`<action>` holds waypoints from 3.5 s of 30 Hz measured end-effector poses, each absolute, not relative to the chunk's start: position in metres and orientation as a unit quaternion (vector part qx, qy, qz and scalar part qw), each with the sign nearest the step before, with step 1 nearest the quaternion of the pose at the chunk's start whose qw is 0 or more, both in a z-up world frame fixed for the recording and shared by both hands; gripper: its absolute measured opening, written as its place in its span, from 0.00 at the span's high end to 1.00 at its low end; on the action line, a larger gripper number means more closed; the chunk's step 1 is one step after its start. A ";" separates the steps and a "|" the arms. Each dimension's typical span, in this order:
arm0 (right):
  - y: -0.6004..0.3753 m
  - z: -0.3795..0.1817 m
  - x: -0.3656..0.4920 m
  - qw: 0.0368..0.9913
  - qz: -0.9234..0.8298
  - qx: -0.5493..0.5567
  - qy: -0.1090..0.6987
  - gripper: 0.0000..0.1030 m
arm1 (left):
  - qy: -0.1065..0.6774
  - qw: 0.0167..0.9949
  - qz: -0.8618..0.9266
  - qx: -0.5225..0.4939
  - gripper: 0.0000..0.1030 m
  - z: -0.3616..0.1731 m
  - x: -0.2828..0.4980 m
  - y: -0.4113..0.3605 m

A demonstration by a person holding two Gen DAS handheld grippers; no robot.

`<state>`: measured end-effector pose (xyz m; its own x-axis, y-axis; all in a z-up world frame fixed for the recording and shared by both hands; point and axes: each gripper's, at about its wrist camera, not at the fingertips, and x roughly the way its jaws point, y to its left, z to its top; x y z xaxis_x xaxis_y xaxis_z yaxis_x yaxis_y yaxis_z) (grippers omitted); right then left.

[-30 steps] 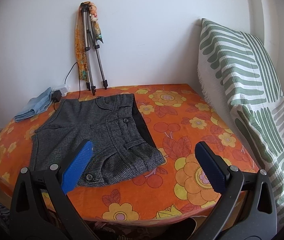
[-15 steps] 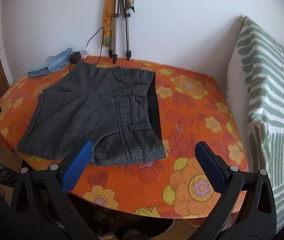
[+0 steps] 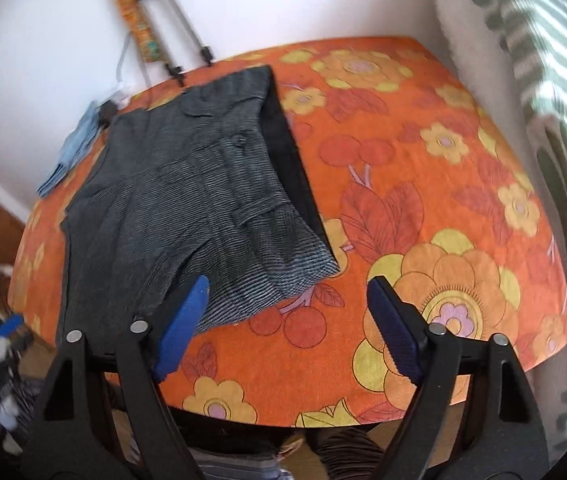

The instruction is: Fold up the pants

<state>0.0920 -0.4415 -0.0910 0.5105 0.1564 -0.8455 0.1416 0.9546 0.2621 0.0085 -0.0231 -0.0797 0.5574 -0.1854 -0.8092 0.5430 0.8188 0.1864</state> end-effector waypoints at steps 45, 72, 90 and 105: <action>-0.449 -0.141 0.121 0.806 0.016 0.328 0.493 0.79 | 0.414 0.816 -0.289 0.281 0.89 -0.105 0.020 -0.035; -0.427 -0.025 0.254 0.860 0.050 0.331 0.385 0.85 | 0.318 0.908 -0.213 0.171 0.90 0.000 0.194 0.006; -0.413 -0.092 0.425 0.844 -0.003 0.271 0.462 0.85 | 0.372 0.895 -0.180 0.169 0.90 -0.051 0.373 -0.008; -0.454 -0.083 0.405 0.869 0.005 0.267 0.416 0.38 | 0.402 0.884 -0.164 0.172 0.90 -0.087 0.406 -0.015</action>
